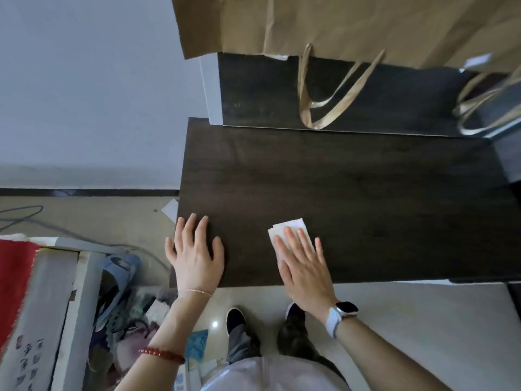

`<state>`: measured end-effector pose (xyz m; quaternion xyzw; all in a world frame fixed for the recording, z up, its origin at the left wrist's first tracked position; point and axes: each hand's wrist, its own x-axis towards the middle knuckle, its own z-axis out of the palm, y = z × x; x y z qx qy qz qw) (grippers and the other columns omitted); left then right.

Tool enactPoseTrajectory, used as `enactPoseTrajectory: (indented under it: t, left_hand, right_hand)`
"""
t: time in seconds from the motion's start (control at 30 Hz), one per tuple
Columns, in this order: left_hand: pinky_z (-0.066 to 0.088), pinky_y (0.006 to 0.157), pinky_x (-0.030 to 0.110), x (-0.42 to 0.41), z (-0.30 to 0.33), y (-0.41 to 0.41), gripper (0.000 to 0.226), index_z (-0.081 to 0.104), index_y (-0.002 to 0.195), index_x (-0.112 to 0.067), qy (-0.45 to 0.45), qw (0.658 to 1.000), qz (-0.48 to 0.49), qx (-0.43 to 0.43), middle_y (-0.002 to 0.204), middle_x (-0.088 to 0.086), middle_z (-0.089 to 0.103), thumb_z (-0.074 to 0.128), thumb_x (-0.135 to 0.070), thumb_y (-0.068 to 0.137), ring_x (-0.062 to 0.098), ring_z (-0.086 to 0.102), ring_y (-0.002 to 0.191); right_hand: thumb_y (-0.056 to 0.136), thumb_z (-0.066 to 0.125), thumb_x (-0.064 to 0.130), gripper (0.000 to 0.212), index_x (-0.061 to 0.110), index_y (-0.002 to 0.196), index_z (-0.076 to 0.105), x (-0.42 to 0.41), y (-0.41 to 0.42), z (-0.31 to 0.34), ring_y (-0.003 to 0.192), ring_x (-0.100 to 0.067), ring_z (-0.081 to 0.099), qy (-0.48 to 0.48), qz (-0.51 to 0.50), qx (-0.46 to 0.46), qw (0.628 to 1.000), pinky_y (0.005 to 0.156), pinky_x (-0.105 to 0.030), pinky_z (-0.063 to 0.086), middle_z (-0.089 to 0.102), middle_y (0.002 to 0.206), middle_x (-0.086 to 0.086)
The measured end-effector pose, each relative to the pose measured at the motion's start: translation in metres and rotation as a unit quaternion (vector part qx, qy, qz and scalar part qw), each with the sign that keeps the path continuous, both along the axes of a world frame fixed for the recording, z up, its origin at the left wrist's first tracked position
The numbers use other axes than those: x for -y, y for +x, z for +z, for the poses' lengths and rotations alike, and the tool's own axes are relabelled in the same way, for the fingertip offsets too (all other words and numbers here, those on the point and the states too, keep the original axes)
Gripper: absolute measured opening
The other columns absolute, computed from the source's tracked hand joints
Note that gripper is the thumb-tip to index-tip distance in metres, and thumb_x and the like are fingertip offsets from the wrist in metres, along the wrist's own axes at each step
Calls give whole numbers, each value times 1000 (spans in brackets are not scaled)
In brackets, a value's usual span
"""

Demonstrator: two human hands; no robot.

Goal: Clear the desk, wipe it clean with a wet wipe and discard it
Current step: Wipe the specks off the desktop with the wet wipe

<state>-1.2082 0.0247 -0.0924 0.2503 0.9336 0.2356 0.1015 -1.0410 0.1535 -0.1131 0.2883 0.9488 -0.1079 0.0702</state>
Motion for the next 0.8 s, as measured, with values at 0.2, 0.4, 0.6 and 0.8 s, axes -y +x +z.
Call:
enactPoseTrajectory:
  t: [0.2,0.4,0.6,0.8]
  left_hand:
    - [-2,108,61,-88,-13,46,68,31,139,-22,-98,991,-96,1,153,9,17,18,-50,78,30,2,142]
    - [7,109,59,-122,-21,64,64,41,134,-19,-117,992,-27,-28,149,10,30,23,-48,79,28,19,139]
    - [13,106,61,-126,-24,65,60,43,132,-18,-149,987,-17,-59,145,13,36,27,-45,80,32,26,136]
    - [13,107,61,-125,-27,66,59,41,133,-19,-149,986,-14,-74,146,13,35,29,-44,81,32,25,136]
  right_hand:
    - [94,-7,44,61,25,144,22,-72,51,4,139,-25,13,2,-196,32,980,109,-51,10,22,152,-4]
    - [99,22,31,50,21,146,10,-169,96,4,143,-28,8,12,-348,21,937,113,-51,5,12,155,-10]
    - [99,23,26,53,10,146,6,-257,75,6,143,-30,0,-6,-437,-7,899,114,-50,0,3,156,-14]
    - [98,27,26,53,12,146,9,-250,-5,3,143,-27,1,10,-266,-28,964,114,-45,-3,5,156,-12]
